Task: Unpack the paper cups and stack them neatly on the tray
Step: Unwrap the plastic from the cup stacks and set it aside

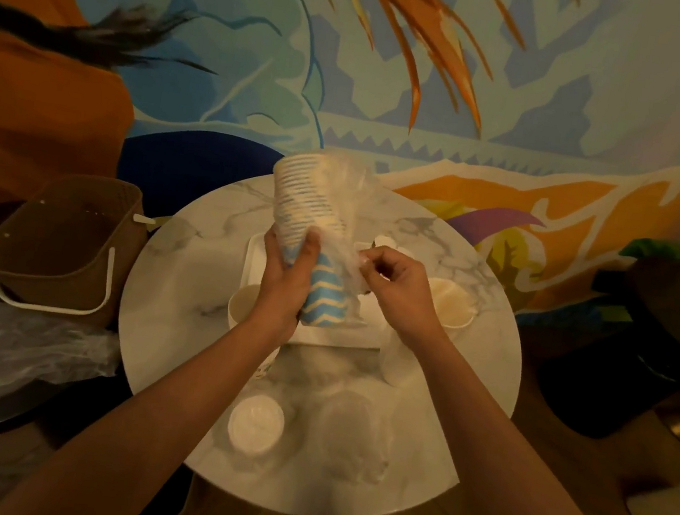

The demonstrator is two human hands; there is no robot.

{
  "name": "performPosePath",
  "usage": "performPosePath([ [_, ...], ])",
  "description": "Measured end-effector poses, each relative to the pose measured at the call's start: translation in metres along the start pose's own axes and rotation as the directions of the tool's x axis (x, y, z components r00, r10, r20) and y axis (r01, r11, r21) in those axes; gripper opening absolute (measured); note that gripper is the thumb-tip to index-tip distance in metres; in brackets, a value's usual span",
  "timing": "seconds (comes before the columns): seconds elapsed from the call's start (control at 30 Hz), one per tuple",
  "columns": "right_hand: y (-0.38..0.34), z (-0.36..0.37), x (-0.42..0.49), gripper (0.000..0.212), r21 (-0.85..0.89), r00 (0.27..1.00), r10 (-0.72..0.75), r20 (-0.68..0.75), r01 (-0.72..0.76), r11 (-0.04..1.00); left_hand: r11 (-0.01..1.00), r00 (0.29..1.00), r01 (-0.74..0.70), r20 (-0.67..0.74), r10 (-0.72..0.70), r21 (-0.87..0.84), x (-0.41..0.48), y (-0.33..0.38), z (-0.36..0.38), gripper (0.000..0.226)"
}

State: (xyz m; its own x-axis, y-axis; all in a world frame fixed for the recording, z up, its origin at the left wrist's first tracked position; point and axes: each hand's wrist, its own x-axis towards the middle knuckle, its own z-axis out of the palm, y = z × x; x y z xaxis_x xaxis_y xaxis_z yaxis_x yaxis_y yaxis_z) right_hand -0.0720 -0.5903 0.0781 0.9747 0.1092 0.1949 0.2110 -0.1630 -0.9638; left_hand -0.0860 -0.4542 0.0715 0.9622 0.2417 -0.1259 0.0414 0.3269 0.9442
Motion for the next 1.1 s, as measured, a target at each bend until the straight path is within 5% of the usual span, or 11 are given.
performPosePath([
  [0.17, -0.004, 0.008, 0.002, 0.058, 0.242, 0.953, 0.206, 0.221, -0.258, 0.935, 0.995, 0.991, -0.059, 0.119, 0.069, -0.084, -0.003, 0.003, 0.010, 0.055],
  [0.27, -0.001, 0.012, 0.005, 0.072, 0.210, 0.961, 0.190, 0.201, -0.231, 0.950, 0.963, 0.989, -0.021, 0.137, 0.060, -0.268, 0.001, 0.008, 0.014, 0.058],
  [0.4, 0.005, 0.005, 0.009, 0.085, 0.152, 0.961, 0.245, 0.127, -0.263, 0.953, 0.982, 0.979, -0.187, -0.090, 0.184, -0.023, 0.006, 0.013, 0.016, 0.023],
  [0.5, 0.009, 0.004, 0.010, 0.086, 0.171, 0.957, 0.284, 0.066, -0.291, 0.941, 0.951, 0.947, -0.297, -0.104, 0.305, 0.081, 0.011, 0.015, 0.014, 0.008],
  [0.73, -0.002, -0.001, 0.017, 0.086, 0.436, 0.967, 0.255, 0.030, -0.242, 0.867, 0.929, 0.945, -0.328, 0.063, 0.322, 0.172, -0.001, -0.004, 0.000, 0.034],
  [0.93, -0.007, -0.005, 0.012, 0.073, 0.504, 0.963, 0.268, -0.005, -0.230, 0.833, 0.938, 0.944, -0.247, 0.277, 0.177, 0.242, -0.007, -0.018, -0.014, 0.043],
  [1.1, -0.006, -0.007, 0.012, 0.066, 0.443, 0.966, 0.254, 0.038, -0.244, 0.863, 0.947, 0.964, -0.264, 0.083, 0.252, 0.181, 0.008, 0.017, -0.005, 0.035],
])
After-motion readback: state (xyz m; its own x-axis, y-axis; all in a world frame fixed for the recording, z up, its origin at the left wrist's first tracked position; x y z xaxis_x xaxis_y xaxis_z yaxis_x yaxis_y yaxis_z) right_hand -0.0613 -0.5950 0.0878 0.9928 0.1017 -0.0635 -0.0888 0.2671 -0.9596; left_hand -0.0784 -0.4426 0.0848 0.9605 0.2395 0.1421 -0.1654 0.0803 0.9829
